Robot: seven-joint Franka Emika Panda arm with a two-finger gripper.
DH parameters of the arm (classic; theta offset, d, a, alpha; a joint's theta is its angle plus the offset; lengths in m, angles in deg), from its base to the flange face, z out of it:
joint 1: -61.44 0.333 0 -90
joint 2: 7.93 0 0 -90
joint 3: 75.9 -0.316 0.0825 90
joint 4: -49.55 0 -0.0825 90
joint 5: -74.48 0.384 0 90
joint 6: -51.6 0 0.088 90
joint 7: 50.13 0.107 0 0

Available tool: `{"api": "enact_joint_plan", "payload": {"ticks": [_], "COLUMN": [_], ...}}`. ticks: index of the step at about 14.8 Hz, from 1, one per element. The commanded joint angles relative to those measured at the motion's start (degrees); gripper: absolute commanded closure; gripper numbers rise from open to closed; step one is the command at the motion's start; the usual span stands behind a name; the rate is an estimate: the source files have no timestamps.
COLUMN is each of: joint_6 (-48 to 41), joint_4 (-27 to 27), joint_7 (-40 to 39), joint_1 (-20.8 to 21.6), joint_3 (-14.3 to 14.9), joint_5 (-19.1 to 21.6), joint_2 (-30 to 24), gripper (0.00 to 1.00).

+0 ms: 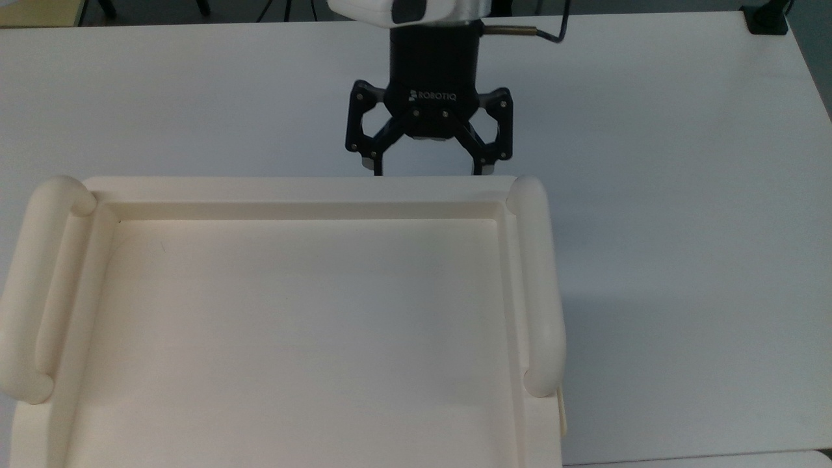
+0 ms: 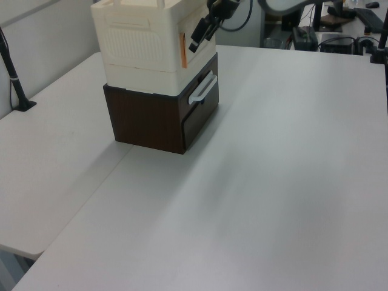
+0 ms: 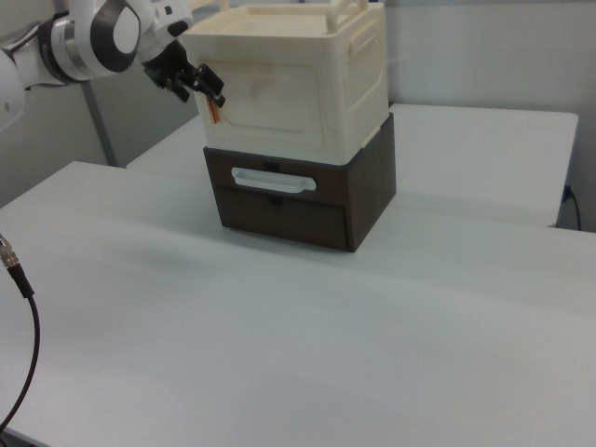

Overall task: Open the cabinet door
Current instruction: 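Move the open gripper down to the cream cabinet door's edge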

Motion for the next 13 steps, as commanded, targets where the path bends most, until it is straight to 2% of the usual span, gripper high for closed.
{"api": "enact_joint_plan", "payload": {"ticks": [1,7,10,13], "joint_6": [5.06,8.94,9.9,10.95], "joint_4": [-1.33,-0.98,-1.15,-1.15], "joint_7": [2.78,4.36,5.24,5.24], "joint_1": [0.95,2.09,2.09,2.09], "joint_3": [0.4,0.49,0.58,0.67], "joint_5": [-2.73,-5.27,-7.37,-8.7], "joint_2": [1.81,2.07,2.87,2.95], "gripper": [0.0,0.01,0.07,0.2]}}
